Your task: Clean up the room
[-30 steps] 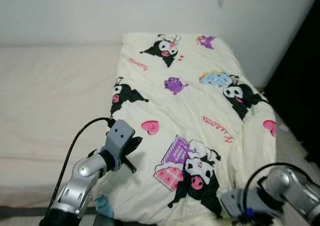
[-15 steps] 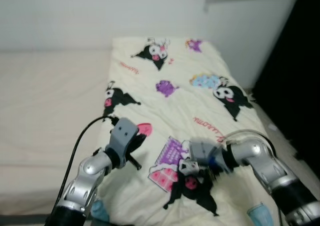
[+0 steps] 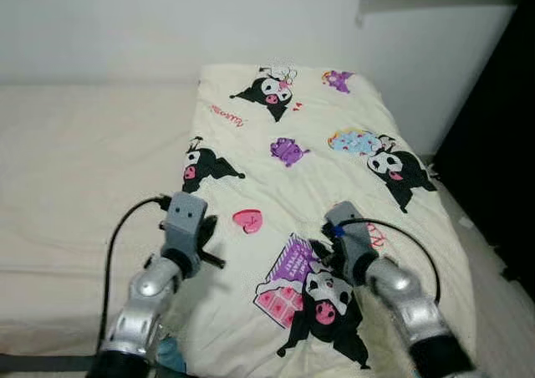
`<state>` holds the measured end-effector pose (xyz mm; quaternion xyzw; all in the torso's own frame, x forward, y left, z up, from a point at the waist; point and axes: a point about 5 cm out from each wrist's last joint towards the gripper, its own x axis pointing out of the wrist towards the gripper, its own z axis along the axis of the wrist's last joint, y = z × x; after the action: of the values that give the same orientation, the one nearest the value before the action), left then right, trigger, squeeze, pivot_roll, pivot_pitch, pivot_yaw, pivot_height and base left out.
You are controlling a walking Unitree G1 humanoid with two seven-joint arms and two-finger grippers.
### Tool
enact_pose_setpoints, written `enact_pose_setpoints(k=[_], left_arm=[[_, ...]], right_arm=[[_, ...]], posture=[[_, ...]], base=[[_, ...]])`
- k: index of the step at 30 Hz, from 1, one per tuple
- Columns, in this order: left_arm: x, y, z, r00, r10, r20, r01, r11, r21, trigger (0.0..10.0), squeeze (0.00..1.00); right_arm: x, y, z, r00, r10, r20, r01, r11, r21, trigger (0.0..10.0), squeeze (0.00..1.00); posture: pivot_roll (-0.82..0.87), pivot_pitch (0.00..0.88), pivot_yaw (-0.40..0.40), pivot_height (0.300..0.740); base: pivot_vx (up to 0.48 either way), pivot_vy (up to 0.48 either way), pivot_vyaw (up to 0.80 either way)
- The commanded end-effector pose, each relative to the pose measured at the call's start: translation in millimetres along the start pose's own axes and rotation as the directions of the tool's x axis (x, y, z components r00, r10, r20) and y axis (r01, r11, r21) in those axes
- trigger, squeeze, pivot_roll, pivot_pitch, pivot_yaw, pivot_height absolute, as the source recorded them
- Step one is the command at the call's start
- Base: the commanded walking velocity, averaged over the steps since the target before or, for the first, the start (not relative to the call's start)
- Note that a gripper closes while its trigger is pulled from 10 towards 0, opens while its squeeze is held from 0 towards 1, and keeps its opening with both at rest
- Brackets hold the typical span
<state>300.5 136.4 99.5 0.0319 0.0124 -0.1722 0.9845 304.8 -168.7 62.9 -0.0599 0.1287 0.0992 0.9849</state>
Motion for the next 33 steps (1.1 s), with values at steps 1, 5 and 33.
enact_pose_setpoints(k=[1,5,33], left_arm=[[-3.3,0.9,-5.9,1.0,0.023,-0.012,-0.023,1.0,0.002,10.0,0.0],[-6.2,5.3,-14.5,0.996,0.073,-0.054,-0.074,0.997,0.001,10.0,0.0],[-7.3,-2.4,-22.2,0.997,0.062,-0.045,-0.061,0.997,0.036,10.0,0.0]], right_arm=[[-8.1,-6.2,-8.2,0.99,-0.139,0.018,0.139,0.99,0.013,10.0,0.0],[-18.7,5.6,-17.9,0.981,-0.191,0.031,0.192,0.981,-0.006,10.0,0.0],[-29.7,24.5,-10.1,0.966,-0.216,0.144,0.215,0.976,0.018,10.0,0.0]], posture=[[0.0,0.032,-0.019,0.57],[0.0,0.031,-0.009,0.57],[-0.02,0.021,-0.009,0.635]], base=[[0.0,0.0,0.0],[0.0,0.0,0.0],[0.0,0.0,0.0]])
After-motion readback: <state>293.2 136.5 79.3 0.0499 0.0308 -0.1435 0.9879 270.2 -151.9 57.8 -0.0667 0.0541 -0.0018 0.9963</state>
